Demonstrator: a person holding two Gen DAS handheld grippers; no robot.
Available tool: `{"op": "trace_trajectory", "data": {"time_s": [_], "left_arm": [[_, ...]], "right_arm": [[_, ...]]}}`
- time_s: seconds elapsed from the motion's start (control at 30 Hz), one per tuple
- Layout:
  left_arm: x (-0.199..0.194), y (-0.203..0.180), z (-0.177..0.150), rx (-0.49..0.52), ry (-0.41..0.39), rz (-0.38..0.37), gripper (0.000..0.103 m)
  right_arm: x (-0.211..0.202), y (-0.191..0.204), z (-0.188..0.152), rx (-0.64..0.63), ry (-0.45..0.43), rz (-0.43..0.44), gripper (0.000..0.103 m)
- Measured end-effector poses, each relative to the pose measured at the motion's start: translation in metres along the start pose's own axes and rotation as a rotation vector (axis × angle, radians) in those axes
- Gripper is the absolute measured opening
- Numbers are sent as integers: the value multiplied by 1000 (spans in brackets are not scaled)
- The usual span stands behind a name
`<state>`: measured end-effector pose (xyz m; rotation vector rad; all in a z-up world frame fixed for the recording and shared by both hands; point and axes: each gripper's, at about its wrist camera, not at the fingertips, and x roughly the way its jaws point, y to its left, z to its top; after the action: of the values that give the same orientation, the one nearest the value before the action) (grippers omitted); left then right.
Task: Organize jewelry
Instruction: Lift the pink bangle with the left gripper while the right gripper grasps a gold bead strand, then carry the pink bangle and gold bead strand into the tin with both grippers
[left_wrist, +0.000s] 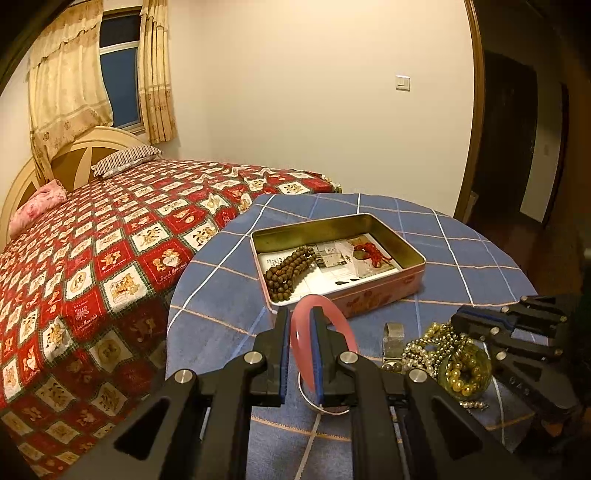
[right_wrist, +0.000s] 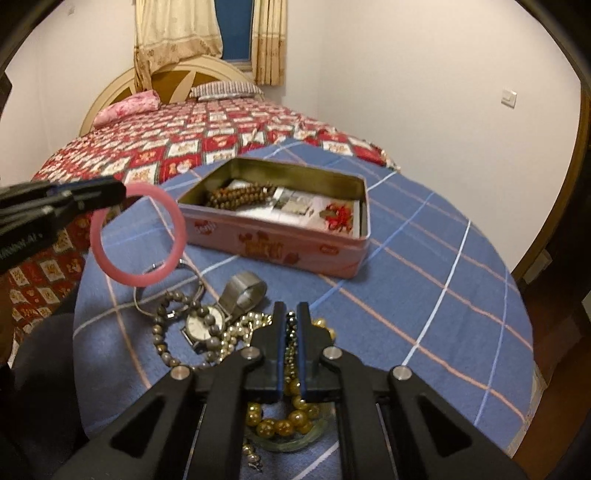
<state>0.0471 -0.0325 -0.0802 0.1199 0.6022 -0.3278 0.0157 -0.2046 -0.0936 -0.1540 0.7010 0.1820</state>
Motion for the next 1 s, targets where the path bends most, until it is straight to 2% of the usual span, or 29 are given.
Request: {"op": "trace_trajectory", "data": {"time_s": [0.27, 0.6, 1.0], "left_arm": [[-4, -1, 10, 14, -21, -1, 10], [-5, 1, 38, 50, -70, 23, 10], [22, 4, 74, 71, -88, 50, 10]], "right_arm": [[-16, -1, 20, -15, -51, -17, 6], [-25, -5, 52, -43, -107, -50, 6], [-10, -13, 92, -78, -146, -92, 6]]}}
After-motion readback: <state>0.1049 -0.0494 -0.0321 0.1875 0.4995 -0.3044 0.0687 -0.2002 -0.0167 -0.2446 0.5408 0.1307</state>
